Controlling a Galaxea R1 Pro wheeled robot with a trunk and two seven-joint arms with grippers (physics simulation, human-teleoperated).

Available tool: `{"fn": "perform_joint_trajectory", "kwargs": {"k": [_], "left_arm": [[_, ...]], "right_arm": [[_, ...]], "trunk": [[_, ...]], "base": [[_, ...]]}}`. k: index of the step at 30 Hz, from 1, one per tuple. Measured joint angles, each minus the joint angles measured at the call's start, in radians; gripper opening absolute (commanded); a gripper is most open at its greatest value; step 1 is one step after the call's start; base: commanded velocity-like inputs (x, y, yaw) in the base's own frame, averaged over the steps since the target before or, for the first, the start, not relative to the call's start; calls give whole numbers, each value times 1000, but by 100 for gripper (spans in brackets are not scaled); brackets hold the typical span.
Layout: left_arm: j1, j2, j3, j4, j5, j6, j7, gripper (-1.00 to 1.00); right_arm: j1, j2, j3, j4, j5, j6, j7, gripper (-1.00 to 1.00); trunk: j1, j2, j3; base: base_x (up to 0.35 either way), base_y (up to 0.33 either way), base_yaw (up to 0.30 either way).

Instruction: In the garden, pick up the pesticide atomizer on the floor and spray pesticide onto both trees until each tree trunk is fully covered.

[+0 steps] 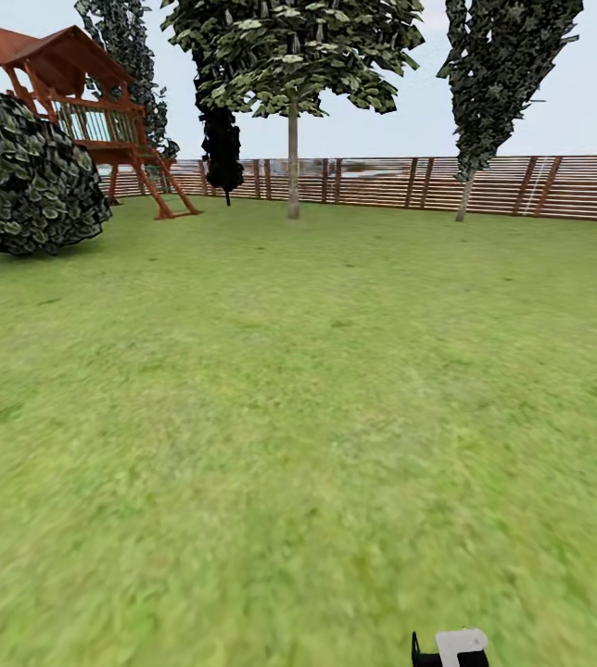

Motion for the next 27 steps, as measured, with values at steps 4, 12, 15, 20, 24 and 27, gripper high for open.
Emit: {"fn": "perform_joint_trajectory", "kwargs": {"k": [4,12,15,20,24,27], "left_arm": [[0,0,0,0,1,0,0,-100],[0,0,0,0,-2,0,0,-100],[0,0,0,0,-2,0,0,-100],[0,0,0,0,-4,0,0,-100],[0,0,0,0,-1,0,0,-100],[0,0,0,0,0,0,0,-100]], "right_arm": [[0,0,0,0,0,0,0,100],[0,0,0,0,0,0,0,100],[0,0,0,0,0,0,0,100],[0,0,0,0,0,0,0,100],[0,0,0,0,0,0,0,100],[0,0,0,0,0,0,0,100]], "trunk": [[0,0,0],[0,0,0],[0,0,0],[0,0,0],[0,0,0],[0,0,0]], "base": [[338,0,0],[338,0,0],[338,0,0],[338,0,0],[338,0,0],[338,0,0]]}}
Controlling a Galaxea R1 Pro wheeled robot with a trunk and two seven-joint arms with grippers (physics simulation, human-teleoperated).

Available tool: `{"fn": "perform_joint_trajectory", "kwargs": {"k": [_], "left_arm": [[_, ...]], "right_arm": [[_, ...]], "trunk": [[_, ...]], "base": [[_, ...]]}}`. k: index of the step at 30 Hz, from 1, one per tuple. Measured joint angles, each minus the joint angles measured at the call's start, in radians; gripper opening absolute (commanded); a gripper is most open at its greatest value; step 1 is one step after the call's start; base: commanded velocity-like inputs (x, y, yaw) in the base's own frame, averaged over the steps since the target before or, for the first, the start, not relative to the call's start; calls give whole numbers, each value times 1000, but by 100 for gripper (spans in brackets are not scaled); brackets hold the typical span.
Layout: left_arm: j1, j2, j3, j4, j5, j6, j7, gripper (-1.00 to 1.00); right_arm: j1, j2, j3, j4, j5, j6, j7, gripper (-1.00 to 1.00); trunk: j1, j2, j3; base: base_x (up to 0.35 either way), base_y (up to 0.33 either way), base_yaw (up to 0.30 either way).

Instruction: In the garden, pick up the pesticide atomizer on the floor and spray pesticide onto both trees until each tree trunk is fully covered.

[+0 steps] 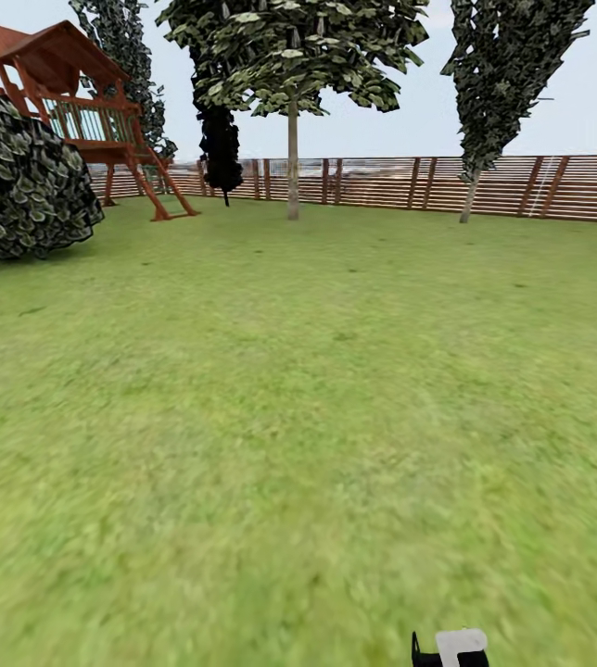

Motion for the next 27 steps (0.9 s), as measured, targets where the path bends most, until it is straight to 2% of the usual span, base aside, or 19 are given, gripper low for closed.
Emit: {"fn": "perform_joint_trajectory", "kwargs": {"k": [27], "left_arm": [[0,0,0,0,4,0,0,-100]], "right_arm": [[0,0,0,0,0,0,0,100]], "trunk": [[0,0,0]], "base": [[338,0,0]]}}
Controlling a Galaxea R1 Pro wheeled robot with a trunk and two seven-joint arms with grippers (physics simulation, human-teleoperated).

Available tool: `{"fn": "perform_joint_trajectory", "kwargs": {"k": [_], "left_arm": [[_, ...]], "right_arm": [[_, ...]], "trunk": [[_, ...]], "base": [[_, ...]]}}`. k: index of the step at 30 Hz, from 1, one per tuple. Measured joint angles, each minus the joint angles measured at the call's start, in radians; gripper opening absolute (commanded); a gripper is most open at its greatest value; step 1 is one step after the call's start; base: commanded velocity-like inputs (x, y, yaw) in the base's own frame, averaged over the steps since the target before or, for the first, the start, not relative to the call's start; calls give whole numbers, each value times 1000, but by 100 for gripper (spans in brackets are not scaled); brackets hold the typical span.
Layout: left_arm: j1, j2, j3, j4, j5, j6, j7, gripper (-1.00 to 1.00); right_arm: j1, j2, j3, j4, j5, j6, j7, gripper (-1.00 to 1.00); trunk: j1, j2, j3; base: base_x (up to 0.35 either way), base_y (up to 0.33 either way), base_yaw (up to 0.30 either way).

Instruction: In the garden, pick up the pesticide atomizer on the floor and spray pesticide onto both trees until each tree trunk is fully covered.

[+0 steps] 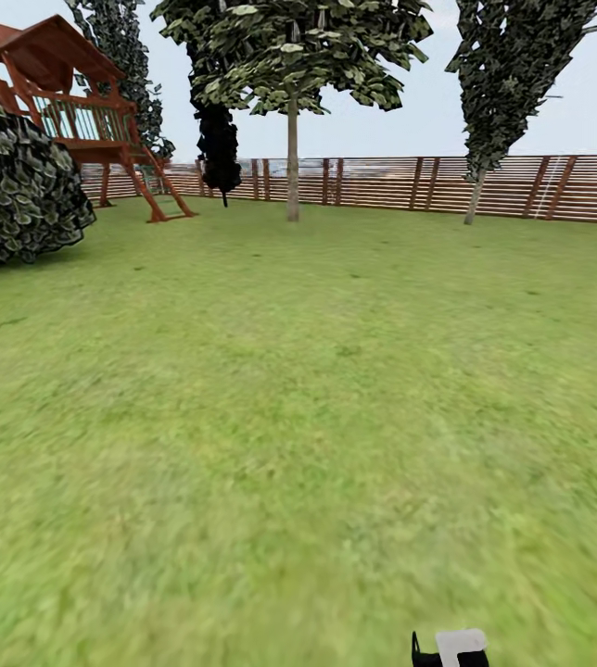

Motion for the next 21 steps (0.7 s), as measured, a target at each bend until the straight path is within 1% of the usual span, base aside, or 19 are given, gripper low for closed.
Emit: {"fn": "perform_joint_trajectory", "kwargs": {"k": [21], "left_arm": [[0,0,0,0,0,0,0,-100]], "right_arm": [[0,0,0,0,0,0,0,100]], "trunk": [[0,0,0]], "base": [[338,0,0]]}}
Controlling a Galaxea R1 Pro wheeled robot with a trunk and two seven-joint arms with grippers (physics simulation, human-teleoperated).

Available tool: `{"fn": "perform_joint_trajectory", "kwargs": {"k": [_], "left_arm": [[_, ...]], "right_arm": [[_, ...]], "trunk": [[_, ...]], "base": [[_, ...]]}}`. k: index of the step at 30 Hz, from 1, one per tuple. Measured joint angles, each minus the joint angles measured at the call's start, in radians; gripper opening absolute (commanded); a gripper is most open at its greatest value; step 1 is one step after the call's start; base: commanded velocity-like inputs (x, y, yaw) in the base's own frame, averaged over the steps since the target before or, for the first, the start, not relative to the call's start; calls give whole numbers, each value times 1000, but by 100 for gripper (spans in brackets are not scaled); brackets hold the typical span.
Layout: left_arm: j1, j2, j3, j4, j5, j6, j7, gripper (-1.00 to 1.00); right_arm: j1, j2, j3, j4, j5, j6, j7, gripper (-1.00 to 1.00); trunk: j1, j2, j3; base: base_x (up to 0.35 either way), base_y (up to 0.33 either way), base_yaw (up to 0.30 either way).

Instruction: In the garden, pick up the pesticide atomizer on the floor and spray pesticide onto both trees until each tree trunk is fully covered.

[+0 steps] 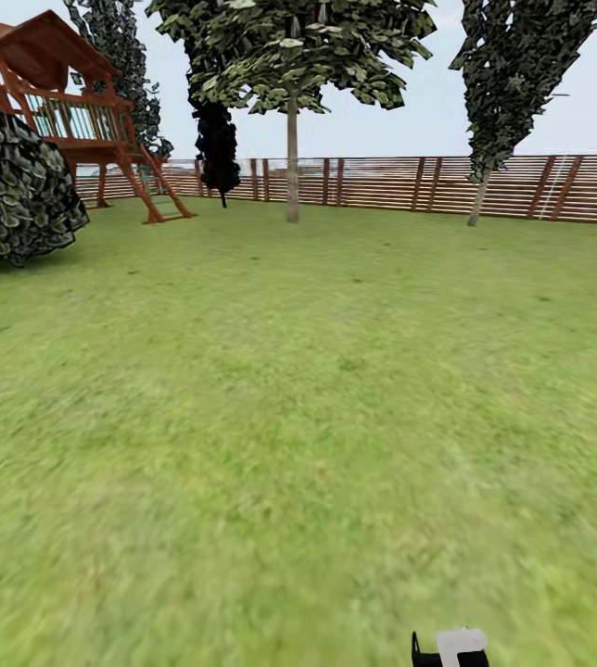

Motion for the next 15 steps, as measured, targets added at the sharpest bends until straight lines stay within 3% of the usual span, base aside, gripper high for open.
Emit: {"fn": "perform_joint_trajectory", "kwargs": {"k": [15], "left_arm": [[0,-1,-1,0,-2,0,0,-100]], "right_arm": [[0,0,0,0,0,0,0,100]], "trunk": [[0,0,0]], "base": [[338,0,0]]}}
